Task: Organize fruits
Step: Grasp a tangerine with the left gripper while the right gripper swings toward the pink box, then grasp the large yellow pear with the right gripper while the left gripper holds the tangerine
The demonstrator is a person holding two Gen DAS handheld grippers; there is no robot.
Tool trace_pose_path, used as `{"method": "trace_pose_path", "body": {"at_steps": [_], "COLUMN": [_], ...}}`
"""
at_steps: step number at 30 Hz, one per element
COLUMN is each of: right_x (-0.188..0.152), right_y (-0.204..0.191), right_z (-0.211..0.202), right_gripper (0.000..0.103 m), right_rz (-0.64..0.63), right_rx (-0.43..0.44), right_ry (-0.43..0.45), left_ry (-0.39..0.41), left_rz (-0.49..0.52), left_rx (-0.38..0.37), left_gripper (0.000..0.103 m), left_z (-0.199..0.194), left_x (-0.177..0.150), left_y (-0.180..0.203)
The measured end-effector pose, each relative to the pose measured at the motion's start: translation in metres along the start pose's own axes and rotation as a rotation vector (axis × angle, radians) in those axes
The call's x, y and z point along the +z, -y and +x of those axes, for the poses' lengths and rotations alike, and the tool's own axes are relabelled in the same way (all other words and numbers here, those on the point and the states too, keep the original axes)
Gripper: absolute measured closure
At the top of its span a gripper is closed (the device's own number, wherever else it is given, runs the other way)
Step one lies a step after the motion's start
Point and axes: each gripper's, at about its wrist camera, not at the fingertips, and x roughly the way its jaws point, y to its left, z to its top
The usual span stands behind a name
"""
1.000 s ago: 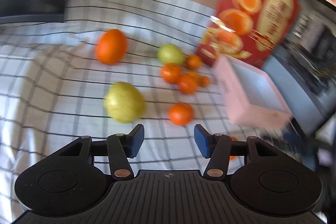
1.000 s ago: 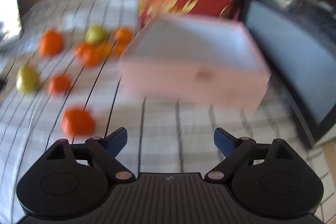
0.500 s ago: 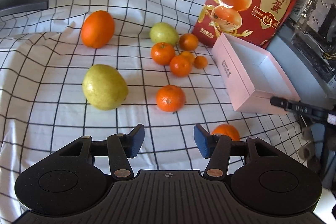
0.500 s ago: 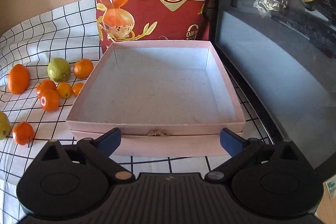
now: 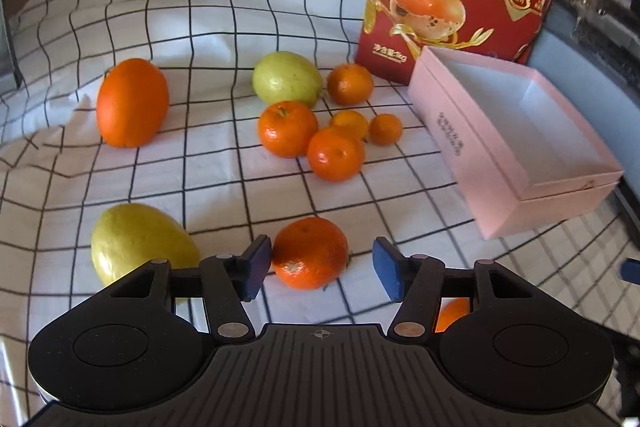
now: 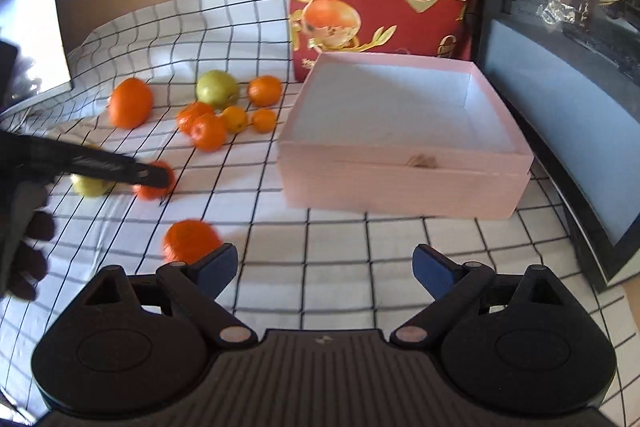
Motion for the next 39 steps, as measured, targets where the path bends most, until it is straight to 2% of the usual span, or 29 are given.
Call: {"method": "trace_pose_path", "body": {"at_steps": [3, 5, 9, 15, 19, 25, 28, 31, 34, 39], "right_x": [-0.008, -0.013, -0.018, -0.008, 0.006, 0.036, 0.054, 0.069, 0.079, 0.079], "right_y": [-0.008, -0.011, -0.017, -0.032, -0.049, -0.097, -0.132, -0.172, -0.207, -0.244], "right_z": [-0.005, -0.008, -0.010, -0.008, -0.001, 0.028, 0.046, 0.067, 0.091, 0.129], "right_gripper": [0.008, 0.008, 0.008, 0.008, 0.008, 0.008, 0.008, 0.008, 0.008, 0.020], "right_rz": [-0.054, -0.084, -0.119, -0.171, -0.210, -0.294, -0.337, -0.410, -0.461, -0.528], "right_rx": [-0.034, -0.046, -0.041, -0.016, 0.033, 0.158, 0.255, 0.331, 0.353, 0.316], "right_ry": [-0.005, -0.015, -0.034, -0.010, 0.010, 0.021, 0.020, 0.021, 0.016, -0.051], "left_ry": [-0.012, -0.015, -0.007, 0.006, 0.015, 0.038, 0.033, 0.034, 0.026, 0.009], "left_rz": [-0.021, -0.024, 0.012, -0.039, -0.124, -0.232, -0.285, -0.325, -0.336, -0.339], "left_rx": [0.000, 0.001, -0.009, -0.043, -0.054, 0.020, 0.062, 0.073, 0.063, 0.036], "left_gripper": [0.045, 0.052, 0.052, 0.053, 0.053, 0.053, 0.053, 0.053, 0.053, 0.053], "left_z": [0.006, 0.008, 0.005, -0.031, -0.061, -0.101, -0.111, -0.123, -0.130, -0.133], "left_x": [0.000, 0.000, -0.007, -0.036, -0.060, -0.090, -0.102, -0.111, -0.118, -0.128], "left_y": [-0.006, -0.009, -0.007, -0.018, -0.045, -0.089, -0.109, -0.124, -0.131, -0.132]}}
